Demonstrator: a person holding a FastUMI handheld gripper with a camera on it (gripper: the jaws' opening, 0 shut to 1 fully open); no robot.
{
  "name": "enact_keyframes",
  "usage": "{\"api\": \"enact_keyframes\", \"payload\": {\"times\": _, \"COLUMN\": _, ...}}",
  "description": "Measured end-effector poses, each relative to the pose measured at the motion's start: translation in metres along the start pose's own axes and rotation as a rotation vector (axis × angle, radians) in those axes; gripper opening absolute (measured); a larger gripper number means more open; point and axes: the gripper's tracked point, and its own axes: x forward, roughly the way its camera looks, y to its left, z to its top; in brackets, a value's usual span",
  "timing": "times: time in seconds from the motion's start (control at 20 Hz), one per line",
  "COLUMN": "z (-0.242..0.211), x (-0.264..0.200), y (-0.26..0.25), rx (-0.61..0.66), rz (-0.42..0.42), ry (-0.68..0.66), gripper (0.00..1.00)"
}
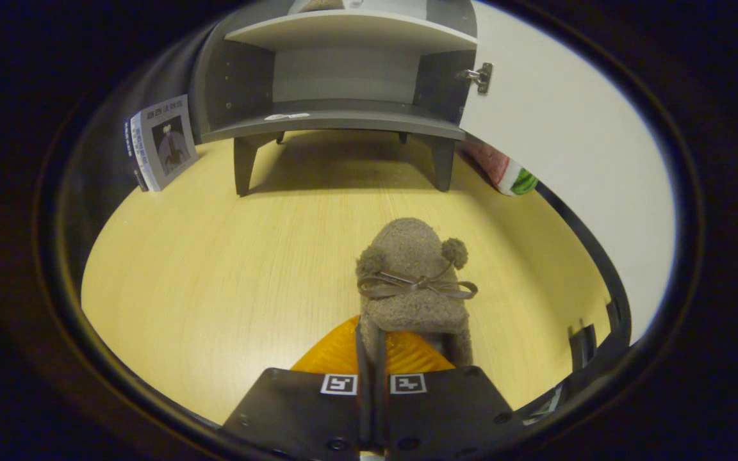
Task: Open the shoe cabinet door, grab the shoes and put them into the shoe cabinet, then close the shoe cabinet door.
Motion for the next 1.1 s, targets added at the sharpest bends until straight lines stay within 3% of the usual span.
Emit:
{"api": "enact_keyframes", "payload": {"times": 0.65, "z": 0.059, "x": -0.054, "y": -0.028, "rx": 0.057, "rz": 0.038, "ry": -0.104, "gripper": 0.03}}
{"api": "enact_keyframes", "payload": {"times": 1.1, "z": 0.189, "x": -0.123, "y": -0.039, "rx": 0.001, "rz": 0.079, "ry": -0.298, "gripper": 0.03}}
